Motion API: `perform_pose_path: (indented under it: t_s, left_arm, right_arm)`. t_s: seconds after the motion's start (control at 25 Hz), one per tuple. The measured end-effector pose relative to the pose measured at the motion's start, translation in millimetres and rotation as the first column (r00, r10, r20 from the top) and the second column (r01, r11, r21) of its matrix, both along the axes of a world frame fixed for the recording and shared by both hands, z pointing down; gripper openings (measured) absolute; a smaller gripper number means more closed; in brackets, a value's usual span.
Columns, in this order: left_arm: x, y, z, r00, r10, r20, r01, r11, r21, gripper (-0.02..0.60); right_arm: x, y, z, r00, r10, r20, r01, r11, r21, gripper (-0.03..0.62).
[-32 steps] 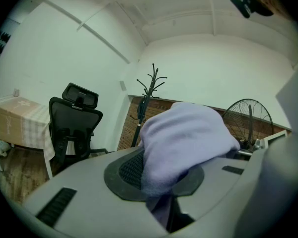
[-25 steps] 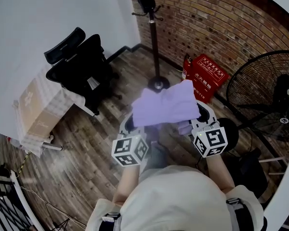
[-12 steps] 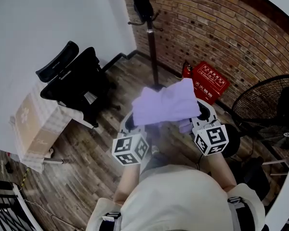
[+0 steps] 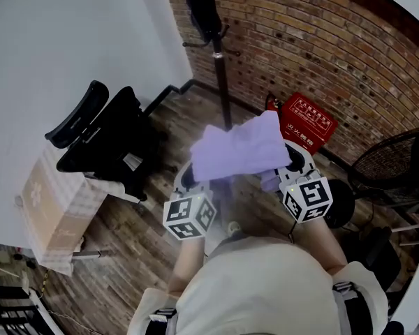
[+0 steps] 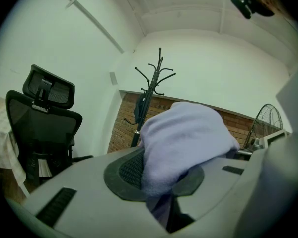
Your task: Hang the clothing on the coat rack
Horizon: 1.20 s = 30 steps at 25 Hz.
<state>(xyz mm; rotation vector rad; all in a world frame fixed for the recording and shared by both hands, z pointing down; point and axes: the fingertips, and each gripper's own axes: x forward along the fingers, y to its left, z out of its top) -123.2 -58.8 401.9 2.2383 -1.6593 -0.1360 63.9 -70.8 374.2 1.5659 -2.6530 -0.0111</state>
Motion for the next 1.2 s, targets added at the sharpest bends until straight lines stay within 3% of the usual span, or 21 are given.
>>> perform_pose_path:
  t_s: [0.48, 0.88, 1.2]
  left_arm:
    - [-32.8, -70.7, -0.1, 0.999, 0.034, 0.012, -0.034, 0.999, 0.012, 0.058]
    - [-23.4, -115.9, -0.9, 0.996, 0.078, 0.035, -0.079, 0.997, 0.010, 0.058]
    - [-9.3, -188.1, -7.5, 0.995, 0.085, 0.051, -0.087, 0.996, 0.028, 0.058]
  right_arm:
    - [-32.4, -65.1, 0.9, 1.000, 0.030, -0.006, -0.030, 1.000, 0.008, 0.049]
    - [-23.9, -108.9, -8.2, 0.998, 0.063, 0.005, -0.063, 0.997, 0.036, 0.049]
    - [-9.9, -183.1, -17.3, 0.997, 0.069, 0.019, -0.070, 0.996, 0.060, 0.049]
